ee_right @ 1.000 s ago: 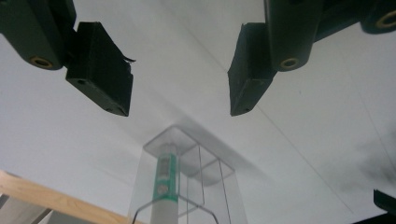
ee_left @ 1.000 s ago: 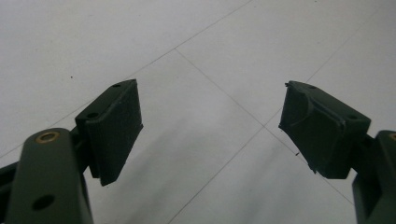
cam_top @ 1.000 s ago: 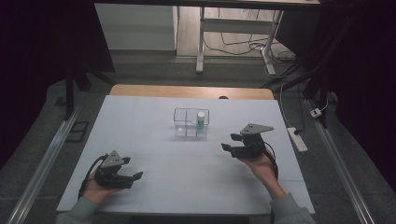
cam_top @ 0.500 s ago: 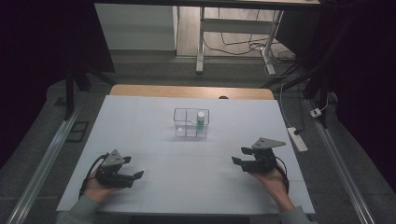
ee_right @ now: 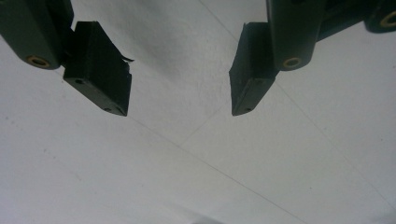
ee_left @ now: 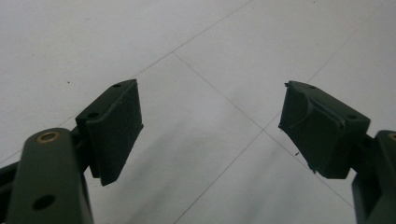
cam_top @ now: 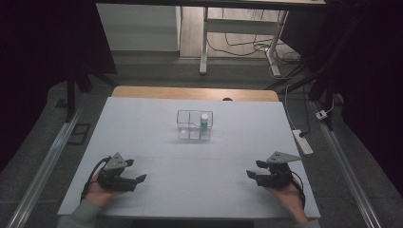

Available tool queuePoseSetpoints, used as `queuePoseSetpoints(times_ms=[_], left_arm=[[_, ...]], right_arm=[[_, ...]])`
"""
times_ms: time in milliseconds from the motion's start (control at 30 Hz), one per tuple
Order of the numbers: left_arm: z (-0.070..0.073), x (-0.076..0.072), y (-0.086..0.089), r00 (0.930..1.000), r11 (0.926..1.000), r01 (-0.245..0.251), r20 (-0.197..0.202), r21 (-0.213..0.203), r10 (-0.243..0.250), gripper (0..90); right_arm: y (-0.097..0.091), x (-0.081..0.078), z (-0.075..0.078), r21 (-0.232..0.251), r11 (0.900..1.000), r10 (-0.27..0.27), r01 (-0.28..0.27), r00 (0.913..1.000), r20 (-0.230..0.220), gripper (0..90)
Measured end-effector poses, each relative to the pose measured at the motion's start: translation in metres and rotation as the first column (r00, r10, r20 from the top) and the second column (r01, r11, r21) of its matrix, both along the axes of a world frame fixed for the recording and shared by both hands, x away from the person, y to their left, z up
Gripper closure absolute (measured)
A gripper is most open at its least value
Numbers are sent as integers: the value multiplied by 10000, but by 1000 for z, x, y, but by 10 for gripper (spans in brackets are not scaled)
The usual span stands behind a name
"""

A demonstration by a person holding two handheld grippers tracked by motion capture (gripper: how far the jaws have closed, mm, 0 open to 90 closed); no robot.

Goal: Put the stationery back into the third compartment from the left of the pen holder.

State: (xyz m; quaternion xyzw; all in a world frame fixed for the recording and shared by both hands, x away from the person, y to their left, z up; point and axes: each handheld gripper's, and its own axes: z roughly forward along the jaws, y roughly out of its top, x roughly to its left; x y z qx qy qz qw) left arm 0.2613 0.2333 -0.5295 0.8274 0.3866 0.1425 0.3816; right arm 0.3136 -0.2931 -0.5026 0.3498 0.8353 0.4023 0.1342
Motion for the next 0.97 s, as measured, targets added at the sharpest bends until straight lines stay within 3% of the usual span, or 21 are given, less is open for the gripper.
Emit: queuePoseSetpoints(times_ms=[967], left_arm=[[2, 0, 2, 9999, 9998, -101, 125, -191, 103, 208]], right_arm=[[4, -4, -2, -520, 9980, 366, -351, 9989, 287, 377]])
